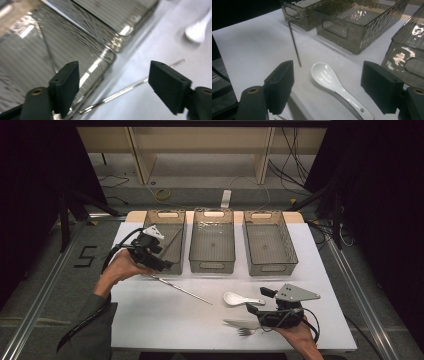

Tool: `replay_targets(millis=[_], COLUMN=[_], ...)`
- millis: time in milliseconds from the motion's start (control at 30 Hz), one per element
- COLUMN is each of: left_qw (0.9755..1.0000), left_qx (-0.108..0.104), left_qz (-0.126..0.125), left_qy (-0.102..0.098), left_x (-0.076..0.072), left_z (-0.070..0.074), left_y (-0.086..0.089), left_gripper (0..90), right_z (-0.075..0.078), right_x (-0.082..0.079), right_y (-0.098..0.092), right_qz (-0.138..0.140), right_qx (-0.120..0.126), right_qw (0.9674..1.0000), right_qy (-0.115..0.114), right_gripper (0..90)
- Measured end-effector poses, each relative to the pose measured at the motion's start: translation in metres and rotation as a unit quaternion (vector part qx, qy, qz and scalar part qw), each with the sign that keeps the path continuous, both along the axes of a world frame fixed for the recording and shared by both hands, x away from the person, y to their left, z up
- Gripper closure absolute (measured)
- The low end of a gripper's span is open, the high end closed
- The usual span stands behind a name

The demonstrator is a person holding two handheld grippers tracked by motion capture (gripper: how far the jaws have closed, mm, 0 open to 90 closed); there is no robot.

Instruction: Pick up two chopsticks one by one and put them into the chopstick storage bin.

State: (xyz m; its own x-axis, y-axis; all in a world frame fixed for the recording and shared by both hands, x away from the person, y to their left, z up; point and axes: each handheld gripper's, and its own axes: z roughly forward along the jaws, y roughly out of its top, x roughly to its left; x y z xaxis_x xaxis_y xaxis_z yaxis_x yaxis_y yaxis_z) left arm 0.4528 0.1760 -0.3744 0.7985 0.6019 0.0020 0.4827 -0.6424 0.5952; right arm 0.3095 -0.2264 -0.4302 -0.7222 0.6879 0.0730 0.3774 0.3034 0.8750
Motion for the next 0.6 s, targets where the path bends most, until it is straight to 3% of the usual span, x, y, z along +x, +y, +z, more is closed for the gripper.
replay_targets(millis=[100,300,600], left_qw=[0.9997,0.9988,0.9945], left_qx=[0.009,0.024,0.063], left_qz=[-0.023,-0.043,-0.081], left_qy=[0.002,0.006,0.021], left_x=[-0.006,-0.015,-0.019], left_z=[-0.004,-0.015,-0.032], left_y=[-0.005,-0.011,-0.026], left_gripper=[22.0,20.9,22.8], right_z=[0.000,0.000,0.000], right_x=[0.000,0.000,0.000], right_y=[0.000,0.001,0.002], right_qz=[-0.002,0.001,0.002], right_qx=[0.000,-0.003,-0.001], right_qw=[1.0000,1.0000,1.0000], right_qy=[0.002,0.003,0.000], right_gripper=[27.6,27.6,27.6])
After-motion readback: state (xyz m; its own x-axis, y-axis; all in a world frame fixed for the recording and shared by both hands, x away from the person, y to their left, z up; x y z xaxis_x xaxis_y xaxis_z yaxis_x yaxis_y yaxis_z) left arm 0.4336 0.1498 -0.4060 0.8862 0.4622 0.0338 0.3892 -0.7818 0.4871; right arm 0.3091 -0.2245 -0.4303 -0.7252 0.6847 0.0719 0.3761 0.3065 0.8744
